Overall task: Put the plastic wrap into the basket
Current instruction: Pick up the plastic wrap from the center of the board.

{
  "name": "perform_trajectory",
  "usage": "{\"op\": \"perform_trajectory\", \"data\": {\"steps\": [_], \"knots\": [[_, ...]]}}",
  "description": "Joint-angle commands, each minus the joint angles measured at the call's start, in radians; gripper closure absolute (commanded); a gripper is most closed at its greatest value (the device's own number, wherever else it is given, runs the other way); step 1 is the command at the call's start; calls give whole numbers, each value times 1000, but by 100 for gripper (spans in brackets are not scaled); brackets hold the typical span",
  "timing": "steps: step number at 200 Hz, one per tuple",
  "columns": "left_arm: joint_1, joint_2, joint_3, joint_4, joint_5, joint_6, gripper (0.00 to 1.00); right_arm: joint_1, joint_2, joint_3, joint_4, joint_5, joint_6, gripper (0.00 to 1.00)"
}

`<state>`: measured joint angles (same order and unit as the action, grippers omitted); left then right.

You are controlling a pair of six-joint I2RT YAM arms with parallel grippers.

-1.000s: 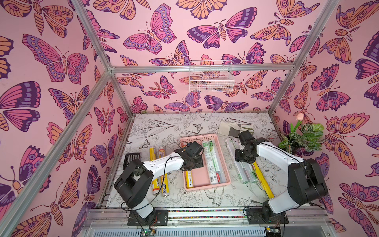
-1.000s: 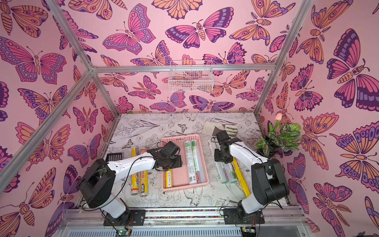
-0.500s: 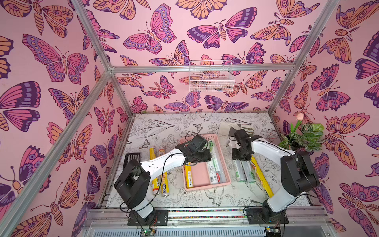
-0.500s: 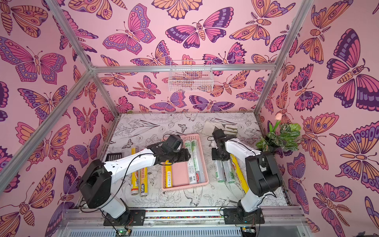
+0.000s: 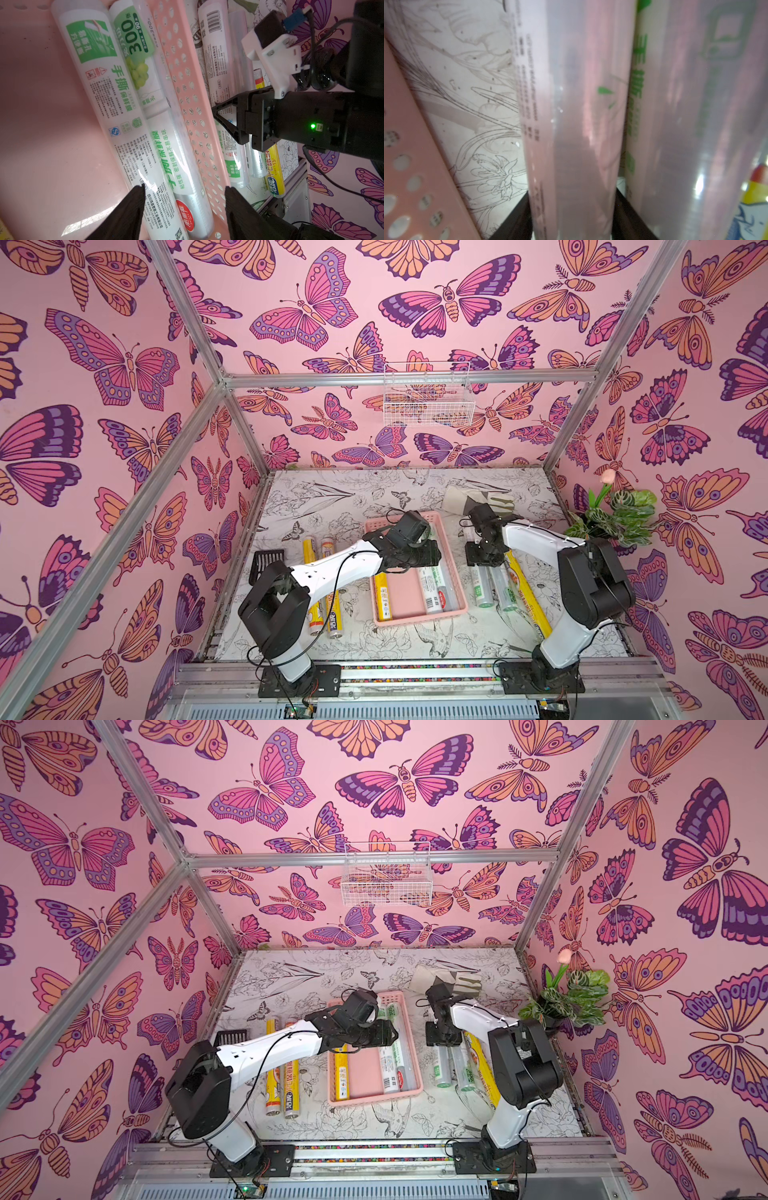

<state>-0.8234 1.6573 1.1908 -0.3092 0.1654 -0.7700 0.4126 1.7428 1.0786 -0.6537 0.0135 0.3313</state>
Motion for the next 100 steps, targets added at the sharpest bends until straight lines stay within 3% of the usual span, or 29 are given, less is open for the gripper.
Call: {"op": "perform_trajectory", "data": {"steps": [1, 57, 100], "knots": [[-2, 2, -9, 8, 7, 8, 33, 8, 15, -2, 7, 2, -2, 47], [-2, -17, -19, 22, -5, 5, 33, 9, -150, -21, -5, 1, 34, 68], [-2, -54, -41, 48, -24, 5, 33, 9, -296, -25, -18, -12, 72, 74]]}}
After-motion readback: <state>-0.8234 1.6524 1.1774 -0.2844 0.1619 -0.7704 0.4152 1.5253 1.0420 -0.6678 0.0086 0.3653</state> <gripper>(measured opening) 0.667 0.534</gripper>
